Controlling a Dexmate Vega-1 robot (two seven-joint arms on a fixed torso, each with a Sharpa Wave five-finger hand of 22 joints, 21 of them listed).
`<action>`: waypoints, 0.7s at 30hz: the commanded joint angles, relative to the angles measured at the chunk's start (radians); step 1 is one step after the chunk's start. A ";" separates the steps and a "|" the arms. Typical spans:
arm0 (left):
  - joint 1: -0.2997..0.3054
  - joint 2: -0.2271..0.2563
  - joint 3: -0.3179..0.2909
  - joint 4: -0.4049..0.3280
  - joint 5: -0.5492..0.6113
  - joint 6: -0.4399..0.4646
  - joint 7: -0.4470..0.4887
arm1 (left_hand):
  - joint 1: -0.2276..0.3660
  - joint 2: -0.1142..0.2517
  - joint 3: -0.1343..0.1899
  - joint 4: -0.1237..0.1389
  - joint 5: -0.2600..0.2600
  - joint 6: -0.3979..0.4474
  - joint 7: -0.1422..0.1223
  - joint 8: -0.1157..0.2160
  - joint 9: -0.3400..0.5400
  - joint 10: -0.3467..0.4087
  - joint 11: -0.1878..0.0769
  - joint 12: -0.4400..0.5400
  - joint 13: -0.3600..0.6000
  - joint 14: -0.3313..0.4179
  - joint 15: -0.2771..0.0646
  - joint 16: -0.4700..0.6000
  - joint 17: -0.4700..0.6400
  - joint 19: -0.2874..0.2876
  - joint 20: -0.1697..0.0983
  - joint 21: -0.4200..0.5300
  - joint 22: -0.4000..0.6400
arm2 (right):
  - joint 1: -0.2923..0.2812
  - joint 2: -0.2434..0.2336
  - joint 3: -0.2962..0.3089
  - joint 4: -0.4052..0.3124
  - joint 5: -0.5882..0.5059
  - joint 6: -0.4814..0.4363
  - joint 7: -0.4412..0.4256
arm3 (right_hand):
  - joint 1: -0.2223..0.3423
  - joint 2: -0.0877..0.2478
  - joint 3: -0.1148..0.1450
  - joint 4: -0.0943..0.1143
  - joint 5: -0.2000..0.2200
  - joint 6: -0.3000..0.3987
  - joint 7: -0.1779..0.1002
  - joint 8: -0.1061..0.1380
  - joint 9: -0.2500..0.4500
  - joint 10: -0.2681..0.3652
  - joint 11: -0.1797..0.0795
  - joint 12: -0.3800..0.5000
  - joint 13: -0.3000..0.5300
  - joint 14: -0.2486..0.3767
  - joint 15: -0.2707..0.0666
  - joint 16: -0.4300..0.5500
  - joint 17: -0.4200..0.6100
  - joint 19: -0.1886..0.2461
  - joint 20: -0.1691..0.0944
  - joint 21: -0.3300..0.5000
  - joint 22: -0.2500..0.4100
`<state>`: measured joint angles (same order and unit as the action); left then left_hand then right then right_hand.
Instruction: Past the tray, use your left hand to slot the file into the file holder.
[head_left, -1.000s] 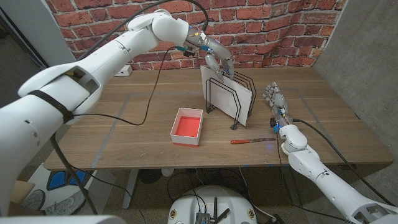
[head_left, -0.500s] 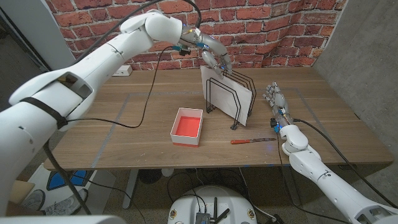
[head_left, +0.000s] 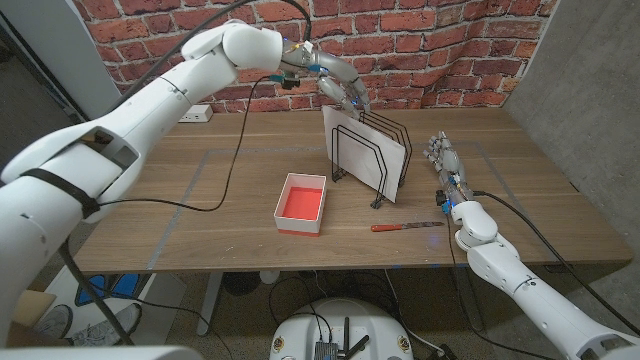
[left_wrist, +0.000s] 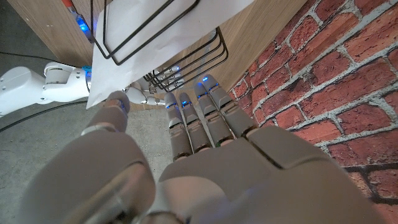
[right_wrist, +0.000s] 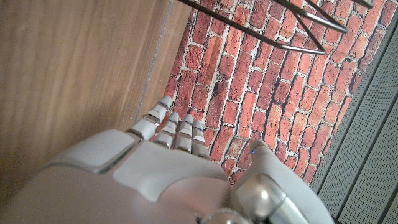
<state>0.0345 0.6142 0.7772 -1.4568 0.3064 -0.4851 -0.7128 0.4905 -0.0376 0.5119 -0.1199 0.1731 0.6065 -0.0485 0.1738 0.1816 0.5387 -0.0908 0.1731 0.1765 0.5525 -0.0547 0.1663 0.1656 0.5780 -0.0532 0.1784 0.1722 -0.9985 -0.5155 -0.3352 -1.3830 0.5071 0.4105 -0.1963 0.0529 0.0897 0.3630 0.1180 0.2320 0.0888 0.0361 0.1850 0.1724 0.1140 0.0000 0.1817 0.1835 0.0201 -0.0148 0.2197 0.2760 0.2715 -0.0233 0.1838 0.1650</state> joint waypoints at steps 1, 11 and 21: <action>0.080 0.055 -0.056 -0.088 0.001 0.087 0.079 | -0.019 0.003 0.000 0.008 -0.002 -0.013 -0.004 0.002 -0.001 -0.009 0.002 0.003 0.003 -0.012 -0.059 0.003 0.003 -0.011 -0.077 0.004 -0.001 | -0.014 -0.020 0.003 -0.032 -0.007 -0.019 -0.002 | -0.008 0.034 0.004 -0.001 -0.006 0.003 -0.005 0.002 0.003 0.006 -0.003 0.009 0.002 0.002 -0.001 0.006 0.004 0.002 -0.007 0.004 0.003; 0.159 0.110 -0.111 -0.178 -0.005 0.164 0.144 | -0.038 0.009 -0.004 0.011 -0.001 -0.032 -0.012 0.000 -0.002 -0.033 0.008 0.001 0.002 -0.020 -0.051 0.005 0.002 -0.021 -0.069 0.004 -0.002 | -0.011 -0.036 0.002 -0.037 -0.012 -0.025 0.016 | -0.008 0.033 0.003 -0.002 -0.006 0.003 -0.005 0.002 0.003 0.006 -0.003 0.009 0.002 0.002 -0.004 0.007 0.006 0.002 -0.013 0.004 0.002; 0.292 0.168 -0.186 -0.280 -0.005 0.251 0.277 | -0.056 0.026 -0.002 0.015 0.001 -0.044 -0.017 0.001 -0.002 -0.044 0.009 0.005 0.002 -0.036 -0.041 0.004 0.002 -0.039 -0.064 0.001 -0.002 | 0.008 -0.048 0.005 -0.017 -0.014 -0.011 0.043 | -0.007 0.033 0.000 -0.005 -0.007 0.004 -0.005 0.002 0.003 0.006 -0.001 0.009 0.002 -0.006 -0.017 0.006 0.008 -0.008 -0.027 0.000 0.002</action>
<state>0.2088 0.7238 0.6602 -1.6368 0.3011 -0.3252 -0.5613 0.4455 -0.0136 0.5064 -0.1086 0.1731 0.5674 -0.0622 0.1738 0.1767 0.5014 -0.0822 0.1731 0.1766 0.5189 -0.0502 0.1662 0.1654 0.5461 -0.0499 0.1784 0.1674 -1.0058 -0.5507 -0.3337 -1.4135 0.4965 0.3883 -0.1743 0.0528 0.0897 0.3630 0.1180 0.2243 0.0888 0.0361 0.1850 0.1724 0.1140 0.0000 0.1817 0.1836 0.0175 -0.0174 0.2197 0.2813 0.2660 -0.0361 0.1838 0.1650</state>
